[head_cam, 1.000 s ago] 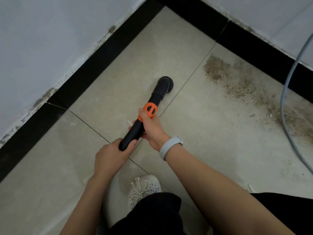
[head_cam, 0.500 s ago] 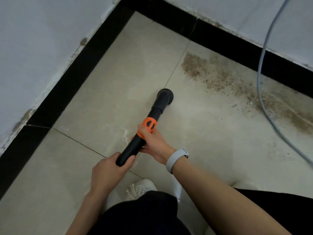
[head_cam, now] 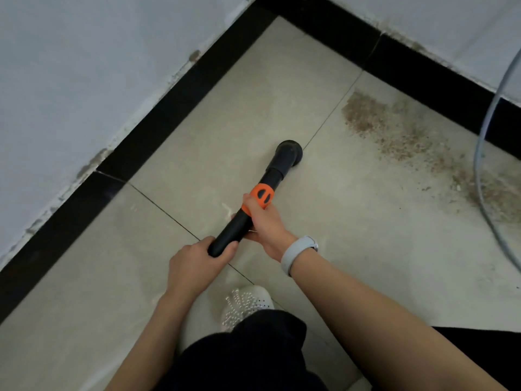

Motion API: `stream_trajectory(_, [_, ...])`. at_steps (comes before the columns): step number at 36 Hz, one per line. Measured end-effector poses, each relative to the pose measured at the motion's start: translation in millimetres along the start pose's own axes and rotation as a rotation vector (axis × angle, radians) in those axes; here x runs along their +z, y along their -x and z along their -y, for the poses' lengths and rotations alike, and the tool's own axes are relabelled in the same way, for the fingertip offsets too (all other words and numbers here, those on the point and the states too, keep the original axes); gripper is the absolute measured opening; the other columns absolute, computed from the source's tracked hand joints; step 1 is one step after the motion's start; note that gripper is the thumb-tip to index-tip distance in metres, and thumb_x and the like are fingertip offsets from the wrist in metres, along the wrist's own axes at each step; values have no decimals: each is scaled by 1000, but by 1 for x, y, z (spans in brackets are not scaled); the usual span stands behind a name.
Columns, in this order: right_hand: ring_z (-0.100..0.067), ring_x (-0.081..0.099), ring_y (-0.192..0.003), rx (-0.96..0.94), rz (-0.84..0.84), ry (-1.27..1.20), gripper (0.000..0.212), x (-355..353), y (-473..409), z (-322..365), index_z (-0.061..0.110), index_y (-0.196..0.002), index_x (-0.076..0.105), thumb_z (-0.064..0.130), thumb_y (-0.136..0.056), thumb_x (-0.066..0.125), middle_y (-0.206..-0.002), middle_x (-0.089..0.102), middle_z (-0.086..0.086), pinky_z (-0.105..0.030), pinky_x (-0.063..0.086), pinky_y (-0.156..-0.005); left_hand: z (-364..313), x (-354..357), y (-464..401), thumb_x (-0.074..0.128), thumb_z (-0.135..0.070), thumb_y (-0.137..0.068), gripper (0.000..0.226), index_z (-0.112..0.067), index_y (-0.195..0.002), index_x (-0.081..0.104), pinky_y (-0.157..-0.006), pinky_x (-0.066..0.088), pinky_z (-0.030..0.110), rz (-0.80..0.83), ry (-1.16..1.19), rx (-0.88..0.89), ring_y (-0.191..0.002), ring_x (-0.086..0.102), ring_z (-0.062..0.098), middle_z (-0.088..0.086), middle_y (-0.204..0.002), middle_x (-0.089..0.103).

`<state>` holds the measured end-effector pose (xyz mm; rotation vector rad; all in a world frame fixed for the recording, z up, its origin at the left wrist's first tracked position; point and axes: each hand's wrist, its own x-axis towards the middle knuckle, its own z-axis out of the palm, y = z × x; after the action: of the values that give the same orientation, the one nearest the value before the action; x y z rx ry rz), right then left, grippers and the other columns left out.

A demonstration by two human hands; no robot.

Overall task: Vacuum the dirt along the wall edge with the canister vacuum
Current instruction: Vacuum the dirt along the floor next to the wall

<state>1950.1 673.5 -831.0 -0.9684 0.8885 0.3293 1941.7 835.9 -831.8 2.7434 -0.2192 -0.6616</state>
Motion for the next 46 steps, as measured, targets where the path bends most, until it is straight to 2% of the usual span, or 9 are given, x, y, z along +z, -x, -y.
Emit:
stream_trajectory(11, [-30,66,-82,-81,-182,-85,19,-36,-21,69,14,-84,54,30,-94,56,-80,65,-11,-37,57,-71,-73,-3,-58,23,-88,-62,71,-24,-65,53,-52,37,28,75,88,147,-61,59,18,-5,-60,62])
stream_trajectory(18, [-21,67,-72,-62,-288,-211,17,-73,16,22,15,-87,54,30,-95,55,-81,66,-10,-31,58,-62,-72,14,-34,43,-79,-73,53,-27,-62,50,-47,31,24,246,-21,285,-51,53,3,-9,-53,57])
stream_trajectory(22, [-29,66,-76,-83,-366,-314,16,-88,30,9,15,-86,52,26,-96,54,-77,63,-10,-41,58,-74,-84,24,-28,47,-75,-77,55,-23,-62,47,-47,29,24,268,-94,365,-50,51,3,-7,-51,53])
stream_trajectory(26, [-23,67,-61,-121,-463,-410,13,-108,41,6,13,-88,51,24,-97,52,-64,64,-5,-33,59,-60,-107,29,-32,49,-75,-78,51,-26,-64,48,-50,31,24,360,-120,453,-55,52,9,-9,-55,53])
stream_trajectory(31, [-22,66,-59,-153,-592,-546,15,-136,55,-1,9,-95,49,24,-98,51,-70,62,-10,-28,55,-51,-139,42,-36,31,-85,-65,61,-26,-66,50,-51,32,24,425,-210,607,-59,52,10,-9,-57,53])
stream_trajectory(35, [-23,66,-62,-162,-593,-576,14,-145,54,1,11,-92,49,24,-98,51,-71,61,-9,-28,55,-51,-145,49,-36,21,-88,-57,67,-27,-65,48,-48,29,22,354,-223,618,-56,49,9,-9,-55,52])
stream_trajectory(38, [-21,66,-56,-148,-563,-516,18,-137,45,8,13,-83,50,23,-97,52,-61,62,-5,-33,57,-57,-134,47,-34,32,-86,-65,60,-27,-63,45,-45,25,21,274,-198,557,-48,43,5,-10,-51,48])
stream_trajectory(42, [-25,62,-68,-153,-491,-394,19,-113,29,14,16,-77,49,20,-95,53,-73,56,-10,-54,54,-83,-114,38,-33,39,-75,-72,52,-25,-66,46,-45,26,22,202,-179,453,-51,47,13,-9,-51,50])
stream_trajectory(46, [-22,64,-68,-154,-393,-368,17,-103,21,20,18,-78,51,21,-95,54,-72,58,-7,-53,55,-85,-107,28,-39,39,-73,-72,47,-26,-67,46,-47,27,23,189,-137,421,-50,46,12,-9,-51,50])
